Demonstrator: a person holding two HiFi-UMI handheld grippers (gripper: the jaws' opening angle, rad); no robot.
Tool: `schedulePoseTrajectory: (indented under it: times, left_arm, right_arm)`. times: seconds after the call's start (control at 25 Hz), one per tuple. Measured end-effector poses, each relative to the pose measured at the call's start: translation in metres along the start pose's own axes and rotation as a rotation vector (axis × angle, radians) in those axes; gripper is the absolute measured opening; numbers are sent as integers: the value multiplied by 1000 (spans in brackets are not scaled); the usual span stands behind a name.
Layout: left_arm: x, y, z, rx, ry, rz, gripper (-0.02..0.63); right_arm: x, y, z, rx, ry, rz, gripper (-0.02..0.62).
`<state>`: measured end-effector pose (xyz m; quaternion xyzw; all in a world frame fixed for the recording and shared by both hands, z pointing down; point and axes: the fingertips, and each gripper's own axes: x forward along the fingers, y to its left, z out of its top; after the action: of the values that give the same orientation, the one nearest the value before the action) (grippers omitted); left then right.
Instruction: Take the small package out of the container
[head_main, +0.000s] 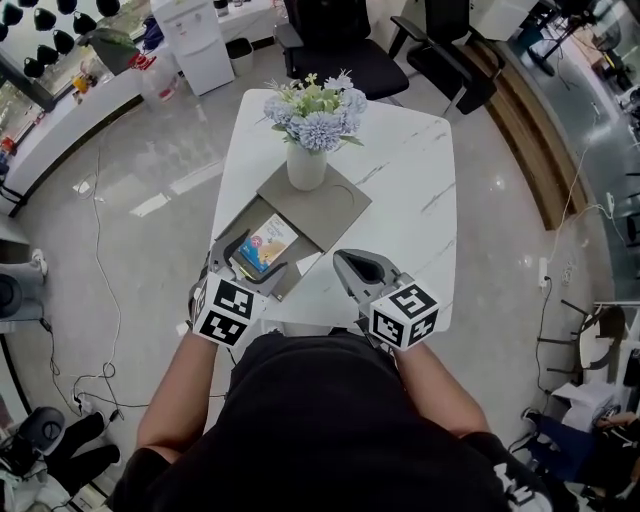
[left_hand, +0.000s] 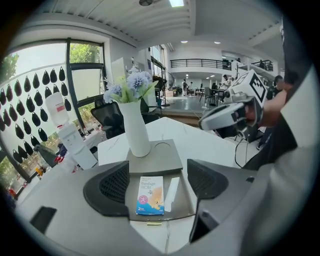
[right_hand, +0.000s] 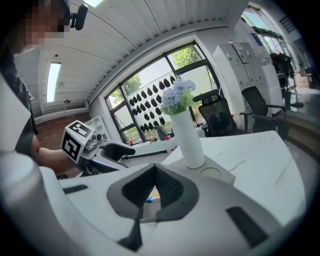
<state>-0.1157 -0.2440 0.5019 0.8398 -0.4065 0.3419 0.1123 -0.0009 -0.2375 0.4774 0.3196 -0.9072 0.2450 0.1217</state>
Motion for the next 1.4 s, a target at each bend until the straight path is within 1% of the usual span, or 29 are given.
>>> schedulePoseTrajectory:
  times: [0.2, 0.4, 0.76, 1.0, 1.2, 1.4]
  left_arm:
    - [22, 2, -17, 17, 92, -19, 368]
    - [56, 6, -36, 10, 183, -37, 368]
    - [124, 20, -89, 0, 359, -63, 370]
    - [151, 22, -112, 11, 441, -88, 373]
    - [164, 22, -126, 29, 491, -104, 385]
    - [171, 20, -135, 3, 527, -139, 394]
  right_arm:
    - [0, -4, -6, 6, 8, -10, -2]
    - [2, -9, -11, 10, 34, -20, 0]
    - [5, -19, -32, 43, 89, -37, 0]
    - [7, -27, -41, 73, 110, -47, 0]
    - [8, -31, -46, 79, 127, -52, -2]
    - [8, -35, -46, 82, 129, -57, 0]
